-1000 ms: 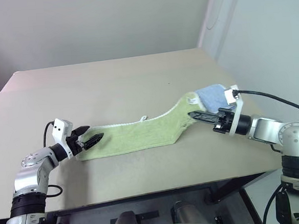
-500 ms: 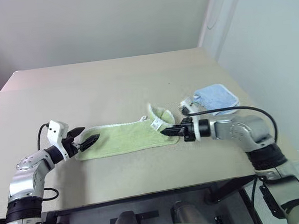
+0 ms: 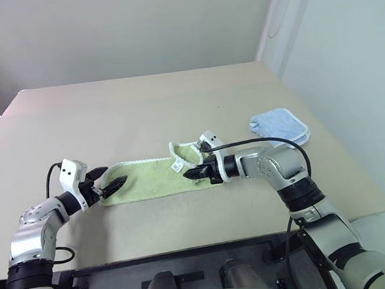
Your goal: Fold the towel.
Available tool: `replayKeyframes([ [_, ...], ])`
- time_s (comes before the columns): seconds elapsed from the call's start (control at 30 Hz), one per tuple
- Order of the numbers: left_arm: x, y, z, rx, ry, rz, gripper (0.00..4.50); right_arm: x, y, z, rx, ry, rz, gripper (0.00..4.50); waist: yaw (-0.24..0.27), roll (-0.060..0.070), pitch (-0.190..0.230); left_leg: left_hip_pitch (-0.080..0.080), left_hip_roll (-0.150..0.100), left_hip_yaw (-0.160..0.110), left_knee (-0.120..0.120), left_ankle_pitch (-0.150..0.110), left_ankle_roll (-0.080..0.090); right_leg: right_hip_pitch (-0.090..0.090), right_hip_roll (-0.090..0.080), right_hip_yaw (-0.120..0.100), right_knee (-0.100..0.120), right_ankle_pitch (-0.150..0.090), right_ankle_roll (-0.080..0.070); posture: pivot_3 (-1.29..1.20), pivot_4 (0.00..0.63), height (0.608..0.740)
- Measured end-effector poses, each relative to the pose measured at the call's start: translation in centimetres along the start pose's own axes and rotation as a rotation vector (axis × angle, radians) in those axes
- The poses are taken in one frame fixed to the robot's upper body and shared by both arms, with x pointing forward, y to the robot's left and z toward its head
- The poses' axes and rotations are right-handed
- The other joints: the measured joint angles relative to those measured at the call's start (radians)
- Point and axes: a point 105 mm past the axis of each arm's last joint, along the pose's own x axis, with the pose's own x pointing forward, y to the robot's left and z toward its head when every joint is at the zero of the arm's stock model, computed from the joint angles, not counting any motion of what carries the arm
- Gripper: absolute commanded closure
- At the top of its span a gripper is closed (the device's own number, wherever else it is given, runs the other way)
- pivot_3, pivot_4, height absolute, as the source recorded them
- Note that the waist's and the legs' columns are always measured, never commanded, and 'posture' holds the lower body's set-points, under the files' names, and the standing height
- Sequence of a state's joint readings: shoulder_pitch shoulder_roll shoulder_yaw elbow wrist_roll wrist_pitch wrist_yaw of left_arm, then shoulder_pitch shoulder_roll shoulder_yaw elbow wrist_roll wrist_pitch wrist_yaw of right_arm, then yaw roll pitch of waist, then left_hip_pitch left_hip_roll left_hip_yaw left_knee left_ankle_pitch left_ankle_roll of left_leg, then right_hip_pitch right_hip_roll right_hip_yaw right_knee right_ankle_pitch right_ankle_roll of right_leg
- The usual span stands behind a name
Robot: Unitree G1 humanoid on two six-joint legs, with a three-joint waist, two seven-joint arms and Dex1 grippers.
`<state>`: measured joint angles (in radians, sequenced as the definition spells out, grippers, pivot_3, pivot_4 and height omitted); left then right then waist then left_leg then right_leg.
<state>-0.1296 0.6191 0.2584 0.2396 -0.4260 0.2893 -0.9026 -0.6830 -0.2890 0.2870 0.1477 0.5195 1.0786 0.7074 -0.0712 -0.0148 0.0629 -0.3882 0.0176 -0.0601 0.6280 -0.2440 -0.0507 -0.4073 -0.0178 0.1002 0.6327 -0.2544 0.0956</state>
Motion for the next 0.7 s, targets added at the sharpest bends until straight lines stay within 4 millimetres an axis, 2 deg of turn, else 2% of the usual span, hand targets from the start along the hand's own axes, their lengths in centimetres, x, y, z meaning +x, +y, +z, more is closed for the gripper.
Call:
replayKeyframes([
  [0.1, 0.0, 0.0, 0.0, 0.0, 0.0, 0.0, 0.0, 0.4, -0.4, -0.7, -0.003, 0.037, -0.03, 4.47, -0.001, 0.0, 0.0, 0.0, 0.0, 0.0, 0.0, 0.0, 0.0, 0.0, 0.0, 0.0, 0.0, 0.001, -0.001, 0.0, 0.0, 0.74],
  [0.23, 0.0, 0.0, 0.0, 0.0, 0.0, 0.0, 0.0, 1.5, -0.8, -1.6, -0.098, 0.097, -0.087, 4.47, -0.004, 0.0, 0.0, 0.0, 0.0, 0.0, 0.0, 0.0, 0.0, -0.001, 0.0, 0.0, 0.0, 0.0, -0.001, 0.0, 0.0, 0.74],
  [0.27, 0.0, 0.0, 0.0, 0.0, 0.0, 0.0, 0.0, 1.7, -0.7, -1.6, -0.123, 0.095, -0.089, 4.03, -0.004, 0.0, 0.0, 0.0, 0.0, 0.0, 0.0, 0.0, 0.0, 0.0, 0.0, 0.0, 0.0, 0.0, -0.001, 0.0, 0.0, 0.74],
  [0.3, 0.0, 0.0, 0.0, 0.0, 0.0, 0.0, 0.0, 1.8, -0.6, -1.5, -0.138, 0.089, -0.086, 3.83, -0.004, 0.0, 0.0, 0.0, 0.0, 0.0, 0.0, 0.0, 0.0, 0.0, 0.0, 0.0, 0.0, 0.0, -0.001, 0.0, 0.0, 0.74],
  [0.53, 0.0, 0.0, -0.1, -0.001, 0.001, -0.001, 0.0, 1.8, 1.0, -0.6, -0.186, 0.008, -0.017, 1.4, -0.002, 0.0, 0.0, 0.0, 0.0, 0.0, 0.0, 0.0, 0.0, 0.0, 0.0, 0.0, 0.0, 0.0, 0.0, 0.0, 0.0, 0.74],
  [0.63, 0.0, 0.0, -0.2, -0.003, 0.003, 0.0, 0.0, 0.8, 3.6, 1.2, -0.217, -0.121, 0.117, 1.4, -0.001, 0.0, 0.0, 0.0, 0.0, 0.0, 0.0, 0.0, 0.0, 0.0, 0.0, 0.0, 0.0, 0.0, 0.001, 0.0, 0.0, 0.74],
  [0.7, 0.0, -0.1, -0.2, -0.004, 0.002, -0.001, 0.0, -0.3, 4.2, 2.8, -0.221, -0.205, 0.157, 1.4, -0.001, 0.0, 0.0, 0.0, 0.0, 0.0, 0.001, 0.0, 0.0, 0.001, 0.0, 0.0, 0.0, 0.0, 0.001, 0.0, 0.0, 0.74],
])
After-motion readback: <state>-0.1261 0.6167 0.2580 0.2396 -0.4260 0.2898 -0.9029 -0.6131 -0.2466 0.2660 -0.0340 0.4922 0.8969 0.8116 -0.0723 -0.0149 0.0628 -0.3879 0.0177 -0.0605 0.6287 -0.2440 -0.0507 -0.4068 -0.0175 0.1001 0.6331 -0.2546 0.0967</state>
